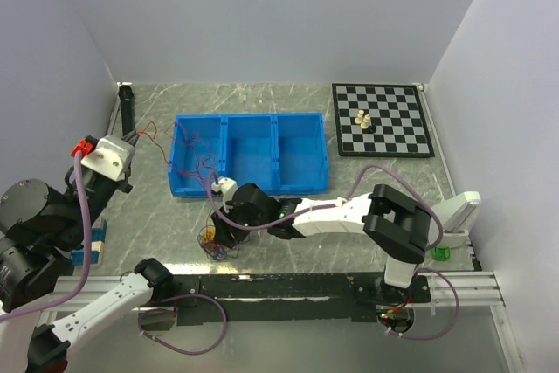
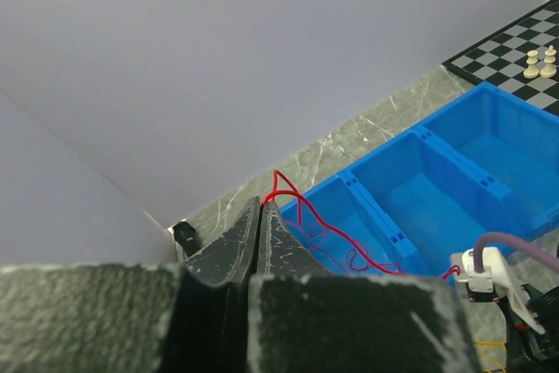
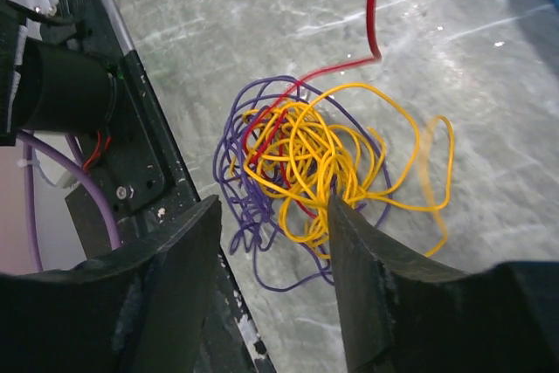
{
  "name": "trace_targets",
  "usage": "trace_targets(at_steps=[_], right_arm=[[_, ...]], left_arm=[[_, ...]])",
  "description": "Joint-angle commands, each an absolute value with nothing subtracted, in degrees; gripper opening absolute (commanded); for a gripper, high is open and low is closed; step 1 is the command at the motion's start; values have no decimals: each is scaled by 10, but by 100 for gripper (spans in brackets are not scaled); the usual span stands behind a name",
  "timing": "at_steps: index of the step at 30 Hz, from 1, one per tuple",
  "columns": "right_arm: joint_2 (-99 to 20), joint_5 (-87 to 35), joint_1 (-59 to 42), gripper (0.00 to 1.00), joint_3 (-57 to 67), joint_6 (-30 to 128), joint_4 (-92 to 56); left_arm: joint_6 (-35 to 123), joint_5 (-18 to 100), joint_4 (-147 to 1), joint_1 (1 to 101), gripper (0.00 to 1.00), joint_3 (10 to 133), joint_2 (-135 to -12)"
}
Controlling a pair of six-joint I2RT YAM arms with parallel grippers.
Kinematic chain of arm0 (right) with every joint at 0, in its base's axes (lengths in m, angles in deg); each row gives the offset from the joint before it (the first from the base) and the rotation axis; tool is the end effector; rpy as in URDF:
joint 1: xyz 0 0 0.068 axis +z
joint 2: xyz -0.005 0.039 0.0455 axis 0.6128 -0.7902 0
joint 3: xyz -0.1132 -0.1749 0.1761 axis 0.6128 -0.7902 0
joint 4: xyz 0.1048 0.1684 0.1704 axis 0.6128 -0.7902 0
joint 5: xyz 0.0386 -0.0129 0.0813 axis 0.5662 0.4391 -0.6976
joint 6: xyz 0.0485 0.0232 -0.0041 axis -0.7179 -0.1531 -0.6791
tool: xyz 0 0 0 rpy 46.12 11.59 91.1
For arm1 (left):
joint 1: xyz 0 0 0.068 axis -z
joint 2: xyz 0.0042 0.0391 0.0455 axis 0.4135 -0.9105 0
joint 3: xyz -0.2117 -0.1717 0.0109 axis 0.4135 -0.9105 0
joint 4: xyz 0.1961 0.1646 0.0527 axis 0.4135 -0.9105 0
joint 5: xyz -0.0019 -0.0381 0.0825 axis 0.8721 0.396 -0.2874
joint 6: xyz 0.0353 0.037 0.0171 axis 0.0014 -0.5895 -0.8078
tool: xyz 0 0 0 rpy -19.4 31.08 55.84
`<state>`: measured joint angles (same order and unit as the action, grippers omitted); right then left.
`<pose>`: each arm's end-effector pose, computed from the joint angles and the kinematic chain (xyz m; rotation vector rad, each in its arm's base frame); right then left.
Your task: Untangle the cables
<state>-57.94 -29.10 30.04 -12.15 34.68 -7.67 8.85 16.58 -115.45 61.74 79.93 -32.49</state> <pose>0.1377 0.3551 0.1990 -1.0276 2.0899 1.0570 0.0370 -0.0160 0.4916 0.5430 1.3790 0.0046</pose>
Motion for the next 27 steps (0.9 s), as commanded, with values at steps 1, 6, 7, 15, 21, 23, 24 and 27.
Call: trace_targets(at_steps=[1,6,7,15,21,23,24,27], right_arm=[[-605,-316,297,56,-80,358,-54],[-620,-294,294,39,-66,356,-68],[-620,-292,294,34,-68,354,-68],[-612,-278,295,51,-91,347,-80],[-600,-231,307,65,-92,370,-82],[-611,-237,307,65,-82,373,-81],[-619,-242,307,65,-76,371,-80],[-643,-271,307,62,-63,359,-66]], left_arm=[[83,152,-1150,617,1,808,-322],[81,149,-1147,617,1,826,-331],[81,148,-1146,616,1,831,-334],[86,153,-1150,616,1,857,-342],[87,156,-1156,615,1,853,-338],[87,158,-1156,616,1,854,-338],[87,159,-1155,615,1,854,-338],[86,157,-1152,615,1,852,-338]])
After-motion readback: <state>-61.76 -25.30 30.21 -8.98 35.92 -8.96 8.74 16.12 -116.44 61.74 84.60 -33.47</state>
